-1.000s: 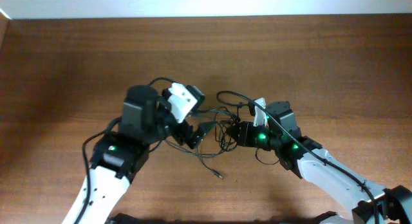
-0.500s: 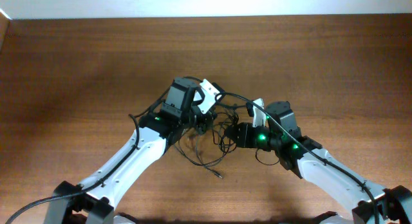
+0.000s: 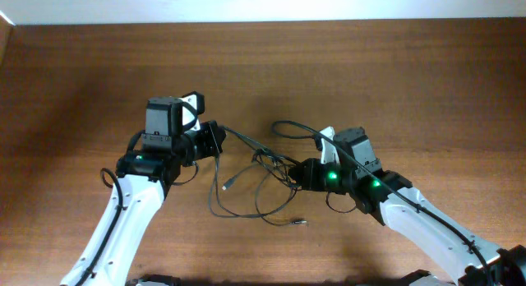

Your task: Untangle cables

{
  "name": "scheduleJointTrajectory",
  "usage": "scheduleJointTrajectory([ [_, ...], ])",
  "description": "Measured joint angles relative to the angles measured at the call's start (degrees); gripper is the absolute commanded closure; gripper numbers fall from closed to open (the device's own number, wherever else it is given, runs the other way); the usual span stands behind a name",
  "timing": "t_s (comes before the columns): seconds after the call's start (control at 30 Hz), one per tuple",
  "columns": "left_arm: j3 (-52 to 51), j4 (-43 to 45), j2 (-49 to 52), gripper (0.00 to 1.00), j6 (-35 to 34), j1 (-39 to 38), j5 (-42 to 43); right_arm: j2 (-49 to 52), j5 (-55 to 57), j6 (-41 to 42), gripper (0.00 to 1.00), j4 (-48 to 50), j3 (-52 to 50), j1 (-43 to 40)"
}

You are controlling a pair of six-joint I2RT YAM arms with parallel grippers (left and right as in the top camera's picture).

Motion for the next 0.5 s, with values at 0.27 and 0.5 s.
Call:
scheduleJointTrajectory([
  [0.27, 0.0, -1.2, 0.0, 1.00, -8.2, 0.0, 2.3, -0.1, 11.6, 10.8, 0.85, -8.6, 1.0, 0.7],
  [0.5, 0.5, -4.0, -0.7, 1.00, -5.7, 11.0, -5.0, 1.3, 21.8, 14.7, 0.69, -14.6, -4.1, -1.2],
])
